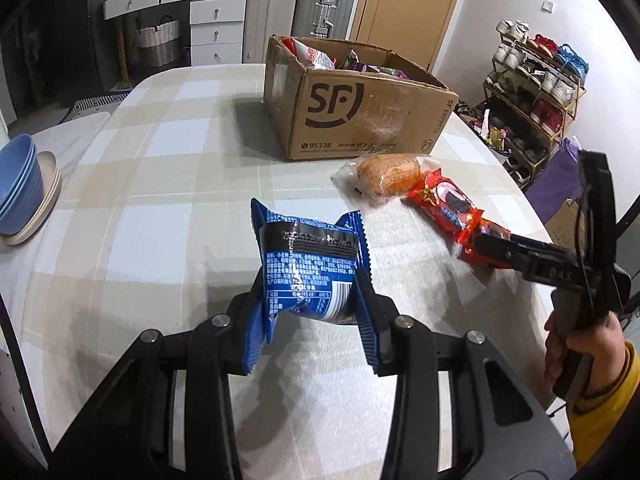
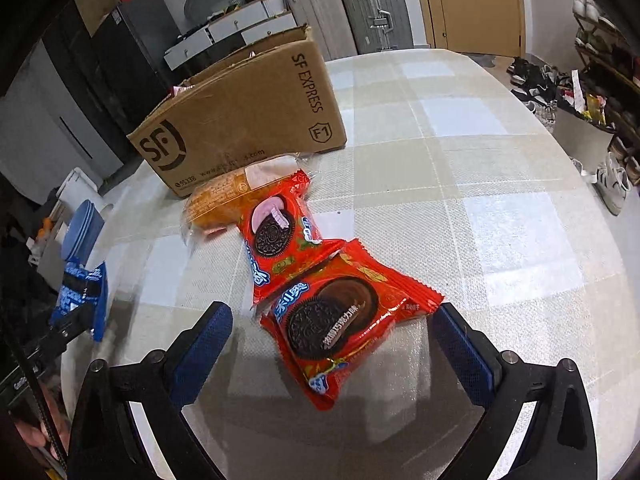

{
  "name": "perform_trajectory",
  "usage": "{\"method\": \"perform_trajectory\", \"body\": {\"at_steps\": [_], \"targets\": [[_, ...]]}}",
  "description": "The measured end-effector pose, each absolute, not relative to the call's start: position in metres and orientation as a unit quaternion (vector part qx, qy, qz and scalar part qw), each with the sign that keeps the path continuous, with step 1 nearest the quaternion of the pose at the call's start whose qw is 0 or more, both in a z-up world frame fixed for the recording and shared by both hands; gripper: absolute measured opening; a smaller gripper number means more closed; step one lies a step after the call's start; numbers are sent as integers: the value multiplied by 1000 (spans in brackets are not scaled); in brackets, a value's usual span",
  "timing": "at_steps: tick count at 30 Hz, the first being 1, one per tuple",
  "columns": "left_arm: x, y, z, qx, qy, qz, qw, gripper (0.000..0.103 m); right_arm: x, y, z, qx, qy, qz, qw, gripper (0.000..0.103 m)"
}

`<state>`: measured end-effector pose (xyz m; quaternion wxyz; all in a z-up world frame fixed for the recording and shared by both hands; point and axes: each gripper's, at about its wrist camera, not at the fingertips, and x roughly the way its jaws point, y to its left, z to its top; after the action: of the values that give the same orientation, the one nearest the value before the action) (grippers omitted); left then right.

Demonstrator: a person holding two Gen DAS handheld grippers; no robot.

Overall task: Organize snacks
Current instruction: 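Grasp the blue biscuit pack with the left gripper while the right grasps a red Oreo pack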

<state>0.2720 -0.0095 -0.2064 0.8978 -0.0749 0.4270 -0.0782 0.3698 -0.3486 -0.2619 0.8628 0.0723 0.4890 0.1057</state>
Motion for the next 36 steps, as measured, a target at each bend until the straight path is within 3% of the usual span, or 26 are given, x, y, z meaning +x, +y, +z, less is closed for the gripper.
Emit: {"method": "perform_trajectory", "body": {"at_steps": [8, 10, 11, 14, 23, 25, 26, 27, 36], "targets": [[263, 1, -210, -88, 430, -80, 895, 36, 357, -347, -259, 40, 482, 120, 867, 74], [260, 3, -210, -90, 430, -82, 895, 36, 355, -351, -258, 43, 481, 138, 865, 58], [260, 3, -211, -89, 430, -82, 894, 36, 354, -354, -258, 52, 482, 153, 861, 43], [257, 5, -211, -90, 432, -82, 894, 36, 351, -358, -258, 64, 487, 170, 854, 42], [249, 7, -212, -92, 436, -84, 891, 36, 328, -356, -253, 46, 476, 166, 862, 46], [247, 6, -213, -91, 436, -86, 891, 36, 327, -360, -241, 47, 453, 176, 872, 63], [246, 6, -213, -92, 437, -87, 890, 36, 328, -360, -237, 39, 448, 174, 876, 81], [246, 6, -213, -93, 437, -88, 890, 36, 331, -357, -231, 17, 441, 172, 880, 91], [244, 6, -214, -91, 442, -88, 888, 36, 370, -317, -248, -141, 469, 253, 835, 91]]}}
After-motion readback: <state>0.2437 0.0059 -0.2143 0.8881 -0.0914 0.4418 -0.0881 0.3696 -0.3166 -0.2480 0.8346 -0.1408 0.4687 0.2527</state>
